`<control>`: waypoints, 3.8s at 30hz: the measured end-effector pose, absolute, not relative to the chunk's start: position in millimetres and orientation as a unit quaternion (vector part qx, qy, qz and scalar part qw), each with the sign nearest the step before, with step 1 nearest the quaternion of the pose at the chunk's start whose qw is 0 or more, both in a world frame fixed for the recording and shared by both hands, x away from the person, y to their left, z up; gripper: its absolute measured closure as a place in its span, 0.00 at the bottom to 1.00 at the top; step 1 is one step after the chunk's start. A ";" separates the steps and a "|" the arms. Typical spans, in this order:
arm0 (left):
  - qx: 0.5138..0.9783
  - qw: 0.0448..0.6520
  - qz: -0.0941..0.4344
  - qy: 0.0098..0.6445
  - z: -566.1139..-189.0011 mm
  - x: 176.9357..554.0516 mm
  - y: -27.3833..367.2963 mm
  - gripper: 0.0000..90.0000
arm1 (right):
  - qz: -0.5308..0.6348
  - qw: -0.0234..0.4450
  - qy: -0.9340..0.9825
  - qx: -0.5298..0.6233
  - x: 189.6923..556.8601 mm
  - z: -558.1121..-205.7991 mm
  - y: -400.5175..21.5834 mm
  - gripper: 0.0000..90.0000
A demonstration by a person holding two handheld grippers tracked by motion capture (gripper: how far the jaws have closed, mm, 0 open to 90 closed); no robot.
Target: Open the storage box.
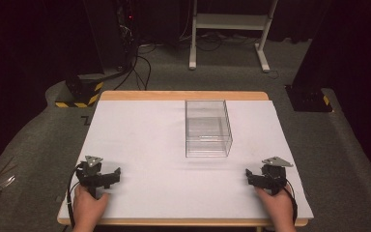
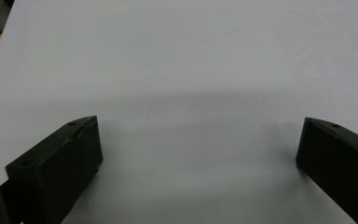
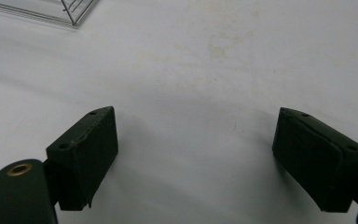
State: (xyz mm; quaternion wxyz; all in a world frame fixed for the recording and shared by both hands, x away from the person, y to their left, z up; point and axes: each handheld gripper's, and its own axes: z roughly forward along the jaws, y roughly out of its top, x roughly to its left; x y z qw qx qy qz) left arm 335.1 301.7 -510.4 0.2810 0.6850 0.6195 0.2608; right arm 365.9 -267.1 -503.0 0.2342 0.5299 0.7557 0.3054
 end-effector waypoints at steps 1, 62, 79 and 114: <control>0.685 0.281 0.261 0.620 -510.4 335.1 301.7 0.00 | 0.305 0.234 0.756 0.530 365.9 -503.0 -267.1 0.16; 0.685 0.279 0.266 0.618 -510.5 334.5 300.9 0.01 | 0.459 0.291 0.727 0.419 342.9 -460.6 -244.6 0.28; 0.684 0.282 0.262 0.620 -510.5 334.8 301.6 0.01 | 0.474 0.262 0.739 0.400 338.1 -461.4 -220.1 0.40; 0.685 0.281 0.261 0.619 -510.4 334.9 301.5 0.01 | 0.469 0.250 0.749 0.397 361.8 -457.3 -172.4 0.57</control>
